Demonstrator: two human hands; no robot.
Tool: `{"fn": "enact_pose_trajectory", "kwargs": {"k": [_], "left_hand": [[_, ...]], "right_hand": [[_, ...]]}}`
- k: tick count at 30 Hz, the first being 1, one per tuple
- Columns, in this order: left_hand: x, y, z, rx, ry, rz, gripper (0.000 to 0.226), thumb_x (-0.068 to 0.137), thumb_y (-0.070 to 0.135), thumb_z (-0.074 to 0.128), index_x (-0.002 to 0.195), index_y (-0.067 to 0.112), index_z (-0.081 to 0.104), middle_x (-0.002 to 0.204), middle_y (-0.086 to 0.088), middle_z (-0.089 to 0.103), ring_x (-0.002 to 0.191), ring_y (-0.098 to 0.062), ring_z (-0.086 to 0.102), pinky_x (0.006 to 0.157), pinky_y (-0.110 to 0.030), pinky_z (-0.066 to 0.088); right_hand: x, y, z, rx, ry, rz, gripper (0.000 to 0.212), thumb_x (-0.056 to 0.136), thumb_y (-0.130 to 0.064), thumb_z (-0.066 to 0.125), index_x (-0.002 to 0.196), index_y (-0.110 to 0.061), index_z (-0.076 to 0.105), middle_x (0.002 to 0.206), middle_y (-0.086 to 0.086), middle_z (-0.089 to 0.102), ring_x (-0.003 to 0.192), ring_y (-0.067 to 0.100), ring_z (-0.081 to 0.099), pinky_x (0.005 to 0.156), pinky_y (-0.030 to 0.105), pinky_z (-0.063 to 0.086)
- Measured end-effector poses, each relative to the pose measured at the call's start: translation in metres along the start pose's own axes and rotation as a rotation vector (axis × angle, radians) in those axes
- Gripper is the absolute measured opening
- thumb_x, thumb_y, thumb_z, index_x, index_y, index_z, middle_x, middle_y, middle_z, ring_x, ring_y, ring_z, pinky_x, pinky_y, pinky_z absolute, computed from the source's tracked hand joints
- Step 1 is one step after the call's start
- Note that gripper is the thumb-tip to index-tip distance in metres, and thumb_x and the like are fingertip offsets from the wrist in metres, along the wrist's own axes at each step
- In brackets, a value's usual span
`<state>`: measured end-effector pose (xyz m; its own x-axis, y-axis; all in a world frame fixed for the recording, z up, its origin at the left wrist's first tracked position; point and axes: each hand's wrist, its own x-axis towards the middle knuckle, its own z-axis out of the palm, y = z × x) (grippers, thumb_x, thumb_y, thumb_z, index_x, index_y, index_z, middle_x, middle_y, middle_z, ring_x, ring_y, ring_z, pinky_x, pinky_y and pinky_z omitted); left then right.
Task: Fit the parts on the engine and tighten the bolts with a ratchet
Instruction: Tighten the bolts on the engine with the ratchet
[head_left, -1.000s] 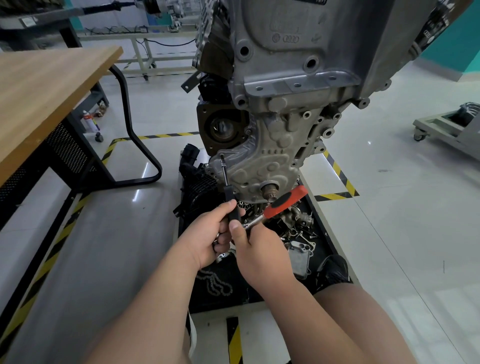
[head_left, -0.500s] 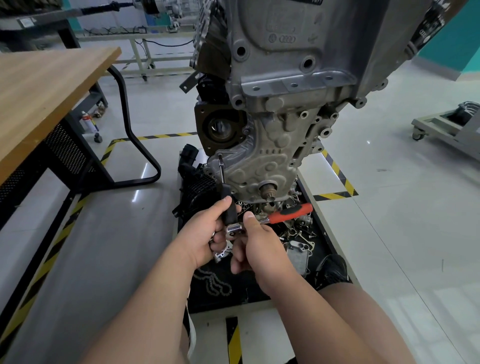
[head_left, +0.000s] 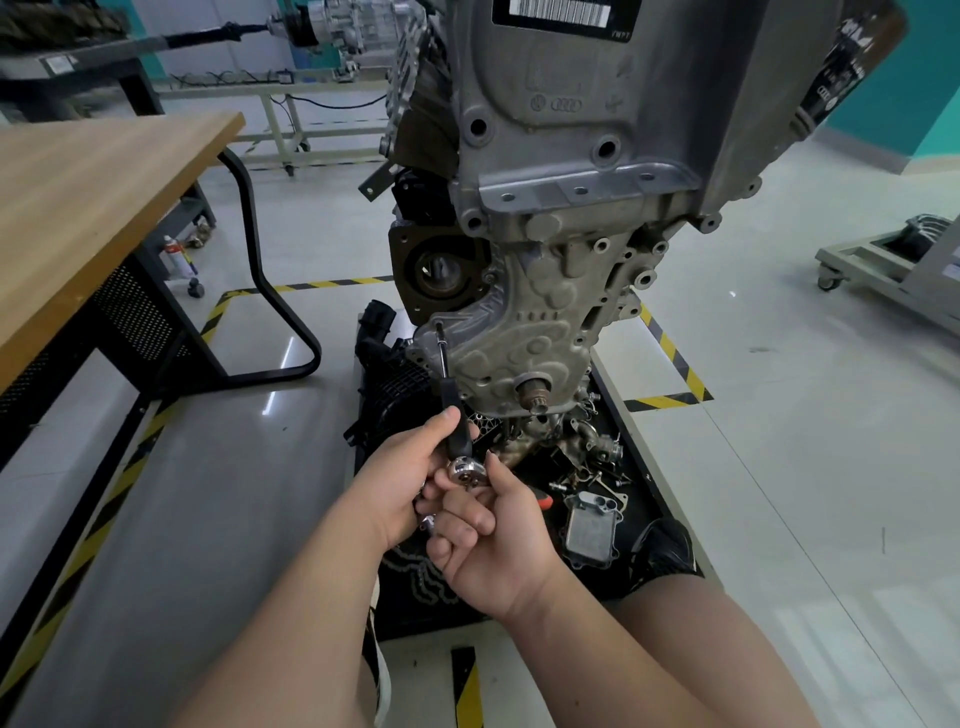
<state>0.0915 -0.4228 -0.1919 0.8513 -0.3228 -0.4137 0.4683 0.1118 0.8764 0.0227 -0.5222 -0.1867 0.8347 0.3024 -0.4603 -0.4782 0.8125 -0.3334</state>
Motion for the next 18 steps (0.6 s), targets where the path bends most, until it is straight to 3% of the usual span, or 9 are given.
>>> {"fn": "enact_pose_trajectory", "kwargs": {"k": [3,7,10,14,16,18], "left_hand": [[0.003,-0.003,-0.003,0.087,0.068,0.054,0.032,0.087,0.046,0.062,0.075,0.019,0.076,0.042,0.002,0.042,0.034,-0.007,0.031,0.033,-0.015,0.023],[0.008,-0.007,-0.002,0.186,0.144,0.114,0.03,0.087,0.043,0.063,0.069,0.023,0.076,0.051,-0.001,0.053,0.037,-0.009,0.041,0.035,-0.015,0.026],[0.011,-0.009,-0.002,0.206,0.175,0.121,0.028,0.082,0.046,0.064,0.071,0.023,0.076,0.055,0.0,0.056,0.038,-0.01,0.041,0.036,-0.017,0.028],[0.013,-0.011,-0.001,0.216,0.184,0.113,0.032,0.081,0.045,0.066,0.072,0.015,0.072,0.049,0.002,0.048,0.037,-0.01,0.038,0.037,-0.017,0.029],[0.014,-0.011,0.001,0.206,0.166,0.105,0.036,0.078,0.048,0.068,0.076,0.012,0.07,0.047,0.003,0.044,0.037,-0.011,0.036,0.037,-0.018,0.027],[0.016,-0.01,0.003,0.201,0.155,0.098,0.043,0.068,0.054,0.069,0.076,0.012,0.067,0.046,0.003,0.044,0.037,-0.012,0.035,0.037,-0.019,0.026]], "right_hand": [[0.004,0.003,-0.001,-0.123,0.061,-0.018,0.06,0.101,-0.054,0.03,0.069,-0.012,0.059,0.039,-0.003,0.031,0.035,0.013,0.034,0.043,0.022,0.039],[0.007,0.006,-0.005,-0.493,0.194,-0.192,0.054,0.1,-0.051,0.039,0.071,-0.01,0.061,0.043,0.001,0.041,0.038,0.017,0.041,0.045,0.025,0.04],[0.003,0.004,-0.007,-0.985,0.354,-0.395,0.052,0.096,-0.051,0.047,0.062,-0.014,0.057,0.042,-0.003,0.048,0.039,0.014,0.049,0.047,0.03,0.043],[-0.001,-0.01,-0.01,-1.7,0.57,-0.6,0.05,0.088,-0.064,0.049,0.064,-0.02,0.043,0.056,-0.007,0.047,0.053,0.014,0.045,0.048,0.03,0.03],[-0.001,-0.012,-0.01,-1.783,0.64,-0.647,0.051,0.087,-0.067,0.048,0.066,-0.02,0.043,0.058,-0.007,0.048,0.056,0.015,0.047,0.05,0.03,0.03],[-0.002,-0.01,-0.009,-1.629,0.65,-0.654,0.051,0.086,-0.062,0.054,0.063,-0.017,0.046,0.055,-0.006,0.05,0.053,0.016,0.049,0.049,0.031,0.034]]}}
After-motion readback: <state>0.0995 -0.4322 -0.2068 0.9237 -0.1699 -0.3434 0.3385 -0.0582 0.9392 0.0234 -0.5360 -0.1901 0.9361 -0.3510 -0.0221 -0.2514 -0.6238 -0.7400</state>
